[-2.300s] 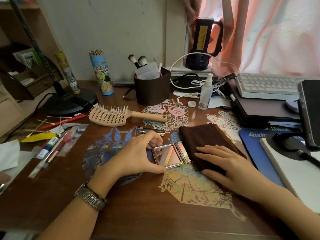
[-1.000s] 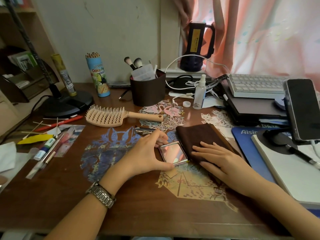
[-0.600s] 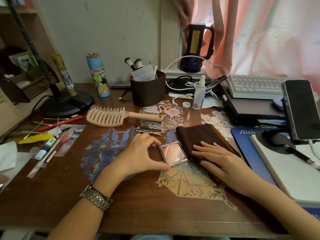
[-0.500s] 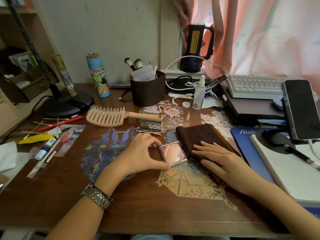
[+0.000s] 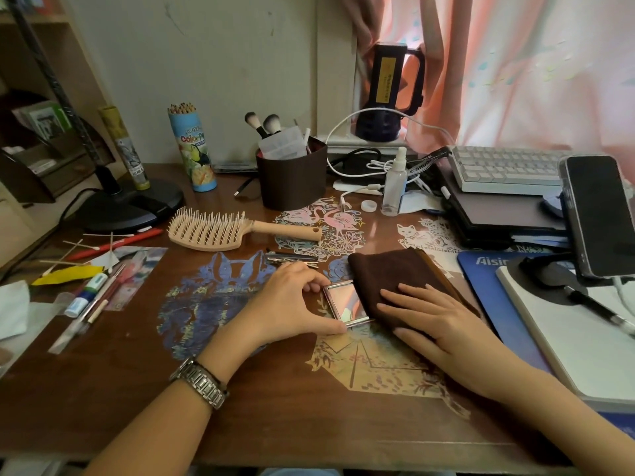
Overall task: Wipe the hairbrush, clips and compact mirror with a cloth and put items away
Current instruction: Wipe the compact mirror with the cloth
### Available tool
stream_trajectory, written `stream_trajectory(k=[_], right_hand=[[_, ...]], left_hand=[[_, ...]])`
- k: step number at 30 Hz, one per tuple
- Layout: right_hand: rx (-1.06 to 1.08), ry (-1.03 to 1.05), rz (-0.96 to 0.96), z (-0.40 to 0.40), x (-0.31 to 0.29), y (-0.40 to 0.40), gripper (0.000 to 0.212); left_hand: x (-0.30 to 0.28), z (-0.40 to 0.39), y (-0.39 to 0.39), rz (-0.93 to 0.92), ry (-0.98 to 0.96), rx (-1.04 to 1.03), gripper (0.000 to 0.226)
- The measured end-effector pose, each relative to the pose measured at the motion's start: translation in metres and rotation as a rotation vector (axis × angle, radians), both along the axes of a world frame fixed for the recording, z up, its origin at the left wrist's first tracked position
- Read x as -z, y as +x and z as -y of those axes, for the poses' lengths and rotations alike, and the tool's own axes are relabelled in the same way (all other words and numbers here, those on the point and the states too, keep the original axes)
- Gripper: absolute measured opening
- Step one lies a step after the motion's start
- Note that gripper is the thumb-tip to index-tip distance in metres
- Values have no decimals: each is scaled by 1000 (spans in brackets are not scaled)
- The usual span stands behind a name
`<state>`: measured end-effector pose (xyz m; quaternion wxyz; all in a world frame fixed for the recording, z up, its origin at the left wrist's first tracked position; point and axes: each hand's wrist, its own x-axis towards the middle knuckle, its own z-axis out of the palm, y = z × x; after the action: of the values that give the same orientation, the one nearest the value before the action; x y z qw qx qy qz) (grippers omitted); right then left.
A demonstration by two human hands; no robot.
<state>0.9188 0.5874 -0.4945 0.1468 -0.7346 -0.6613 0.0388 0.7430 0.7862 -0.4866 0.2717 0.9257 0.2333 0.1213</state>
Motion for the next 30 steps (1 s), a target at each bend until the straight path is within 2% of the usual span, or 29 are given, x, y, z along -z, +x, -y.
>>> stream_trajectory(k=[7,16,30], right_hand=[[28,-78,96,-23,-3,-12,57],[86,-84,104,-50,-4,-14,67],[59,-13,72,-58,4,-36,61]], left_hand=[[-1,1,-1,6,-1,1,68],[-1,1,-1,2,-6,9,70],[-2,2,-1,12,-19,-12,72]])
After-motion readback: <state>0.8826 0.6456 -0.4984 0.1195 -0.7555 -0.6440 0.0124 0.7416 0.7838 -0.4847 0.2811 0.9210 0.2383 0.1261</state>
